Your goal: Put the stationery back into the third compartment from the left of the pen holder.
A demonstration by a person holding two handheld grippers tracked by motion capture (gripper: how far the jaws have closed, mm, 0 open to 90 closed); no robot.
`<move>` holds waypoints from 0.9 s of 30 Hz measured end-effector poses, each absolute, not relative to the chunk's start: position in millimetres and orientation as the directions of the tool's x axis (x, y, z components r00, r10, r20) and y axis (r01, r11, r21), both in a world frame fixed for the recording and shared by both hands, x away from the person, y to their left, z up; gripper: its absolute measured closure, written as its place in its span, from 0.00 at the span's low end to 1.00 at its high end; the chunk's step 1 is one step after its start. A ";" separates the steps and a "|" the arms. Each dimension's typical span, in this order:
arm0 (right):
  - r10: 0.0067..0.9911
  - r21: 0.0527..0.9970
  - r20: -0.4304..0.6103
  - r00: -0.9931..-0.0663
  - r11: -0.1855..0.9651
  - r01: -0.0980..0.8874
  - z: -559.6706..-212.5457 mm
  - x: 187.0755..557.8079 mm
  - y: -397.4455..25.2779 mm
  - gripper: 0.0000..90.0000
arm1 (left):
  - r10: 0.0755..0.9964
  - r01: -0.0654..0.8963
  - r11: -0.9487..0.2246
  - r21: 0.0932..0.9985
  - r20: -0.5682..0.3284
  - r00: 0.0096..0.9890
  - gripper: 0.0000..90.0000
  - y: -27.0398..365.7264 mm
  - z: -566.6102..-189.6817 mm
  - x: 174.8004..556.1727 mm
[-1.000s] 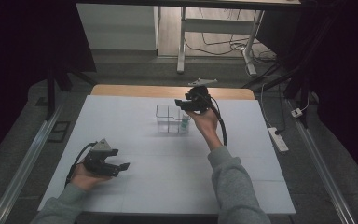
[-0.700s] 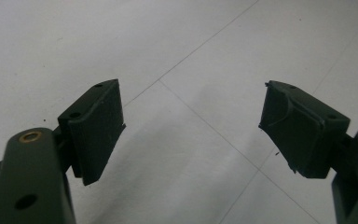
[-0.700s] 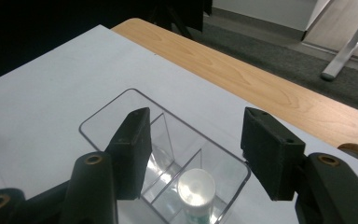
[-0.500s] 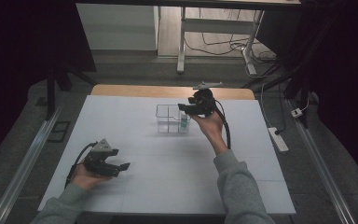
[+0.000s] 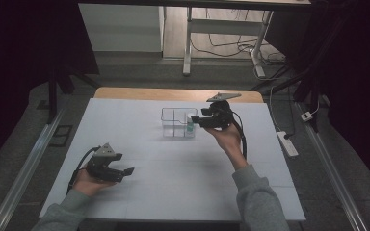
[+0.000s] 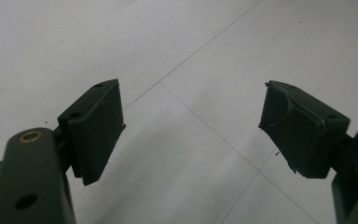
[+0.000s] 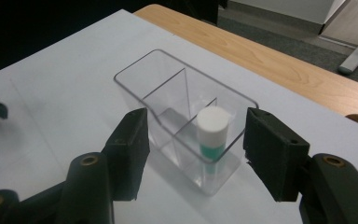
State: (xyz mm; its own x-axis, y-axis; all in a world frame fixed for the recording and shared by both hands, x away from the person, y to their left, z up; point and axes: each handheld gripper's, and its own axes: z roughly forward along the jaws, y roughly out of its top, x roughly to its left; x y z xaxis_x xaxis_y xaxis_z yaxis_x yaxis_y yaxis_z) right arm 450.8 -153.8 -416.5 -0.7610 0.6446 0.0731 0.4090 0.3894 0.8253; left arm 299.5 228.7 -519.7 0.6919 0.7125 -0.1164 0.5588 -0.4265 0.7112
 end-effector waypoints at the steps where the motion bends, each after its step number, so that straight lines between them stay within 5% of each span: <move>1: 0.642 0.826 0.066 -0.764 0.395 0.403 -416.2 447.4 -155.2 0.44 | 0.715 0.560 -0.423 0.712 -0.118 0.690 0.23 229.1 -519.4 299.2; 27: 0.614 0.790 0.015 -0.789 0.476 0.386 -456.5 362.9 -220.7 0.39 | 0.714 0.548 -0.417 0.725 -0.112 0.691 0.24 230.5 -521.2 289.0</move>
